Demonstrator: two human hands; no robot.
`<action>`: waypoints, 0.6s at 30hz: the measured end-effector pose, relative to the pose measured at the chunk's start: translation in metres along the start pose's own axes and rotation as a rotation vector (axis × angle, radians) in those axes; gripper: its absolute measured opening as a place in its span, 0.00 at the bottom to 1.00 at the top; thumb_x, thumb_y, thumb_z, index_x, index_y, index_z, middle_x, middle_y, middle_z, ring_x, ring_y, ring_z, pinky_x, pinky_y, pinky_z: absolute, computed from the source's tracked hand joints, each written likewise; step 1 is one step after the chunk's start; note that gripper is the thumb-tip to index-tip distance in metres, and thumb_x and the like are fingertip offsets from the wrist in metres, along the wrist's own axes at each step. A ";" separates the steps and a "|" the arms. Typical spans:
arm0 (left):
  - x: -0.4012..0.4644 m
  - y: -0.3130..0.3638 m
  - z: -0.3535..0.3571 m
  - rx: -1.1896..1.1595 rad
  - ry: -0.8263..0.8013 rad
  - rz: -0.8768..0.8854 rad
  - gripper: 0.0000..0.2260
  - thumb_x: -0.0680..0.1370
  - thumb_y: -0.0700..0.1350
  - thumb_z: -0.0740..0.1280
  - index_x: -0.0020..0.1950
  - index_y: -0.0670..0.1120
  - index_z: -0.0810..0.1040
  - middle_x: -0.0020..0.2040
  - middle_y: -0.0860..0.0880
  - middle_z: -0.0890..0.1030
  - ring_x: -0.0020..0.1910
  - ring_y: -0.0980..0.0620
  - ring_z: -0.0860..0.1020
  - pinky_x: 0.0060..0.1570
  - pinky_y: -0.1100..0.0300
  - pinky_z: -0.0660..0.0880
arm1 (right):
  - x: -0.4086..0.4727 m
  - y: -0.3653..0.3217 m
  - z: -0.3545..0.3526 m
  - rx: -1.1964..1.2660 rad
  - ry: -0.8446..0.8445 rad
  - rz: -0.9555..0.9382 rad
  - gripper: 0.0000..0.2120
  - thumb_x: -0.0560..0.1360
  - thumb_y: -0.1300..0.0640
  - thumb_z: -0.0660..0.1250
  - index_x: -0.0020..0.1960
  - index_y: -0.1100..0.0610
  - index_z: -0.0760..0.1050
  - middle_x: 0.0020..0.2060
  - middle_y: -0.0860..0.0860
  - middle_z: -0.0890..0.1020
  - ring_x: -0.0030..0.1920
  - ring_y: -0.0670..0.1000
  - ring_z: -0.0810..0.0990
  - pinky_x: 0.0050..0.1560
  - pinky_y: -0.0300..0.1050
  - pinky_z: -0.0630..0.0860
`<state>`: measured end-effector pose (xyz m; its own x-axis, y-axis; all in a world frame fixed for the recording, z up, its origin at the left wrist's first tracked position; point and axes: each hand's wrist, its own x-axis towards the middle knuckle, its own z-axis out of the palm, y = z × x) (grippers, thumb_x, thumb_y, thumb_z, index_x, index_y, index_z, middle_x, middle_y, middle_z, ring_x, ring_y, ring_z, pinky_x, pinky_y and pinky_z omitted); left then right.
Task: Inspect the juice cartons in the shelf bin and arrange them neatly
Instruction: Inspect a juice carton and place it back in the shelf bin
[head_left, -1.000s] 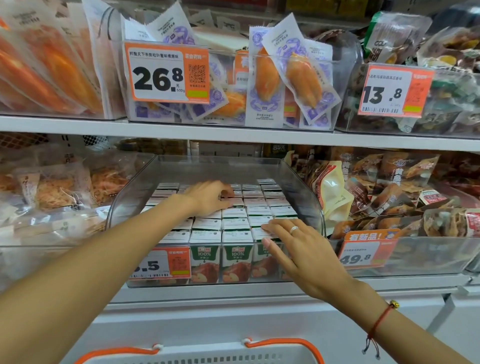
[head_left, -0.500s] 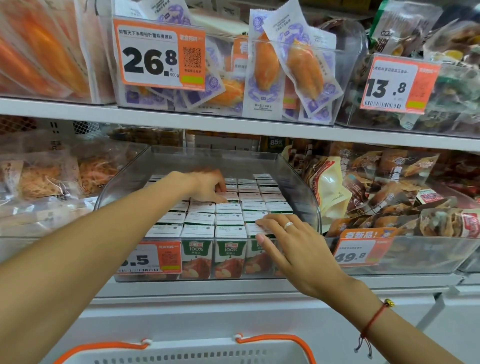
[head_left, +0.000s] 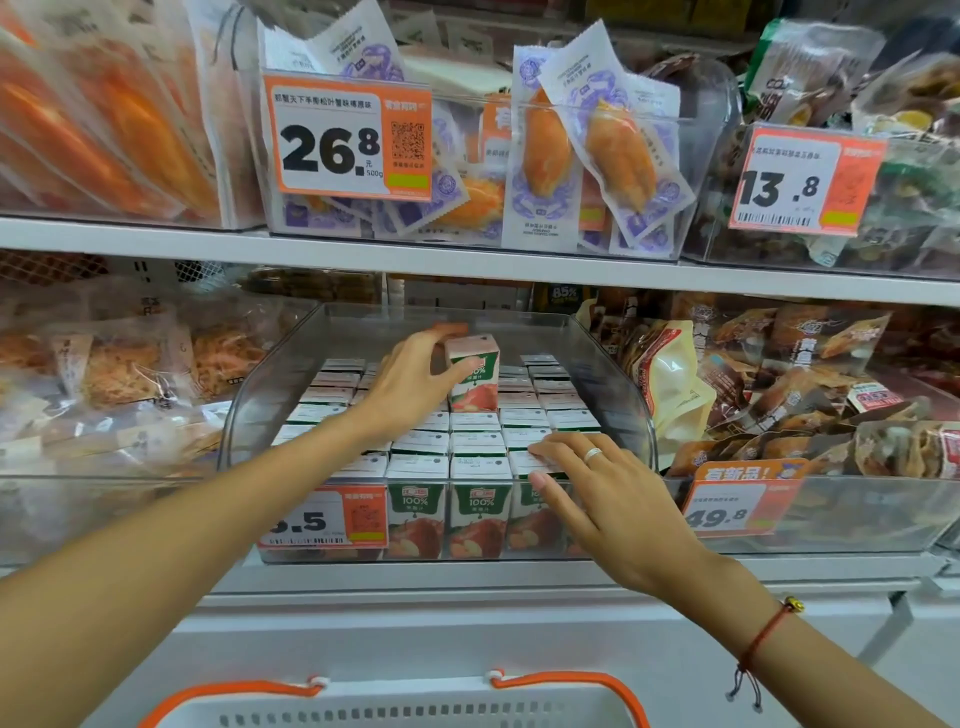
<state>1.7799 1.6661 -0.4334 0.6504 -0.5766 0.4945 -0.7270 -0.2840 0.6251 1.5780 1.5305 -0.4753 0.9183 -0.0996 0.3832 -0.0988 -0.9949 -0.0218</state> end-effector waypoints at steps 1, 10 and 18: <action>-0.007 0.007 -0.002 -0.081 0.075 -0.002 0.20 0.79 0.47 0.68 0.70 0.45 0.71 0.65 0.46 0.77 0.63 0.50 0.75 0.62 0.54 0.74 | 0.000 0.000 -0.001 0.006 -0.011 0.002 0.32 0.79 0.36 0.37 0.71 0.47 0.67 0.68 0.44 0.72 0.67 0.47 0.69 0.64 0.43 0.68; -0.115 0.070 -0.052 -0.677 0.148 -0.306 0.11 0.78 0.54 0.65 0.60 0.57 0.77 0.55 0.53 0.81 0.53 0.62 0.80 0.49 0.65 0.78 | -0.021 -0.050 -0.037 0.709 -0.010 0.170 0.22 0.77 0.31 0.49 0.65 0.36 0.69 0.63 0.36 0.75 0.59 0.29 0.71 0.62 0.33 0.69; -0.212 0.078 -0.063 -0.780 -0.023 -0.659 0.15 0.72 0.54 0.70 0.58 0.54 0.80 0.56 0.50 0.83 0.51 0.56 0.83 0.40 0.65 0.80 | -0.059 -0.118 -0.041 1.222 -0.325 0.314 0.19 0.73 0.40 0.63 0.60 0.46 0.78 0.52 0.48 0.84 0.51 0.44 0.82 0.50 0.41 0.80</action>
<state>1.5996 1.8146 -0.4514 0.8591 -0.5027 -0.0962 0.1250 0.0237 0.9919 1.5194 1.6542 -0.4573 0.9870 -0.1581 -0.0282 -0.0728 -0.2841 -0.9560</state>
